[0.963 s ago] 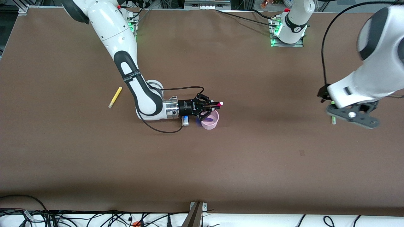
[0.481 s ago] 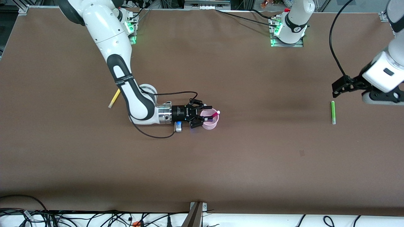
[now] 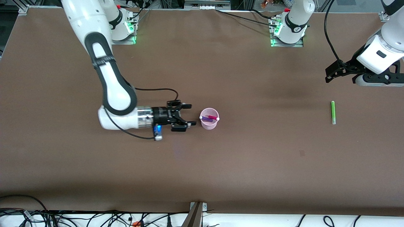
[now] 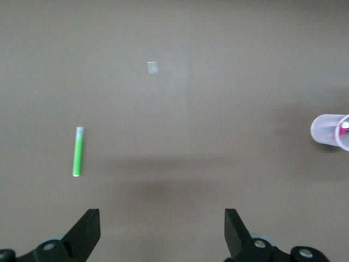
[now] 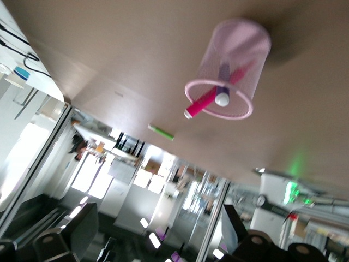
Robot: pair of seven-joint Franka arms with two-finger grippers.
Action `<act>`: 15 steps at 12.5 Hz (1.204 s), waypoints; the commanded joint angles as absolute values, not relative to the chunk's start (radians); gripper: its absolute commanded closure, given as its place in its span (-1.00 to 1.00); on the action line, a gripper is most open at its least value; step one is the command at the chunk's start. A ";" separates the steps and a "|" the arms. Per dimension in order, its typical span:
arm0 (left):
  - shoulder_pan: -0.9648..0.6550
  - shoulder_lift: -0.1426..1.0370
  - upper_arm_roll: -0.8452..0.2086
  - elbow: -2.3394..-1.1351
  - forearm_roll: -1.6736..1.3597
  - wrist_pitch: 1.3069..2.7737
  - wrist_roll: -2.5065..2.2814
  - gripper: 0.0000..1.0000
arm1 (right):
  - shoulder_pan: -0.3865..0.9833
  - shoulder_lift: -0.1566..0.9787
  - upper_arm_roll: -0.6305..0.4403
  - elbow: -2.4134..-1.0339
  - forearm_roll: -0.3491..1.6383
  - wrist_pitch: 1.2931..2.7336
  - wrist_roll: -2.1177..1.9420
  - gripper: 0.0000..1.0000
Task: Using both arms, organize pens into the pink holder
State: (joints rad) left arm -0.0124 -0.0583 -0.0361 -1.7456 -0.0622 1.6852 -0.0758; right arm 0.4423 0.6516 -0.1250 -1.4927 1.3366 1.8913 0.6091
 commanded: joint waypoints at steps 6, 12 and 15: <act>-0.061 0.011 -0.005 -1.614 0.038 1.577 -0.066 -1.00 | 0.446 0.411 -0.336 -1.407 0.440 1.706 0.372 -1.00; -0.061 0.014 -0.005 -1.609 0.032 1.577 -0.064 -1.00 | 0.454 0.186 -0.333 -1.486 0.140 1.586 0.169 -1.00; -0.061 0.015 -0.006 -1.609 0.032 1.577 -0.064 -1.00 | 0.446 0.068 -0.331 -1.615 0.132 1.595 0.170 -1.00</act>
State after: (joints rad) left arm -0.0591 -0.0012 -0.0049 -1.6442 0.0182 1.6028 -0.0719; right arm 0.4455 0.1681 -0.3364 -1.4948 0.1554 1.5776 0.1836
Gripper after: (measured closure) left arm 0.000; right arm 0.000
